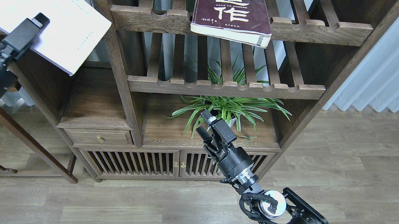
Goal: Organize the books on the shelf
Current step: 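Push the white book onto the top shelf with the left gripper, then release the white book and withdraw the left gripper from the shelf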
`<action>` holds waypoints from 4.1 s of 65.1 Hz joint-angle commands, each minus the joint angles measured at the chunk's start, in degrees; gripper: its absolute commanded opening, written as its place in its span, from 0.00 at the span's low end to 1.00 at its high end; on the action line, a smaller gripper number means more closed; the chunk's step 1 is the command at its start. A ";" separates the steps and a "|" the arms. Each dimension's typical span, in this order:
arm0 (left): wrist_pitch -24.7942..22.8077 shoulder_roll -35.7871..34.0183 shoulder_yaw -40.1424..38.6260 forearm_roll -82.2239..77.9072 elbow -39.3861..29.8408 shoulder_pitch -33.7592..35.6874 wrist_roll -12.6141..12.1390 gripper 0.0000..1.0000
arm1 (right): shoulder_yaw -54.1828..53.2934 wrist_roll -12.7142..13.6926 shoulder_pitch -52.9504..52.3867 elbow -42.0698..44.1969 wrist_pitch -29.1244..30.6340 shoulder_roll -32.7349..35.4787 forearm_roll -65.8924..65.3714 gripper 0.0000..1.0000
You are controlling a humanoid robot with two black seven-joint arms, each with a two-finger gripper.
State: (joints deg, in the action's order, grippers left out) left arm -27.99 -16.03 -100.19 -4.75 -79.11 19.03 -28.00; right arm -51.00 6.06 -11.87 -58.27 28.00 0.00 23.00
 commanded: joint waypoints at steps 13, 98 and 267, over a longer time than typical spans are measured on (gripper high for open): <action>-0.01 -0.14 -2.28 -0.09 0.01 -0.04 0.00 0.02 | 0.28 0.00 0.00 0.00 0.00 0.00 -0.06 0.96; -0.01 -3.39 -12.92 -29.35 3.78 13.23 0.00 0.00 | 0.20 0.00 0.00 0.26 0.00 0.00 -3.67 0.96; 16.65 -10.16 26.98 -44.30 39.21 40.83 20.09 0.02 | 0.90 0.00 0.44 1.58 0.00 0.00 -3.67 0.98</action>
State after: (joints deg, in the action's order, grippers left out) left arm -11.18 -26.19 -74.15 -49.05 -40.24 59.82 -8.18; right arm -50.00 6.06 -11.56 -56.77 28.00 0.00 19.35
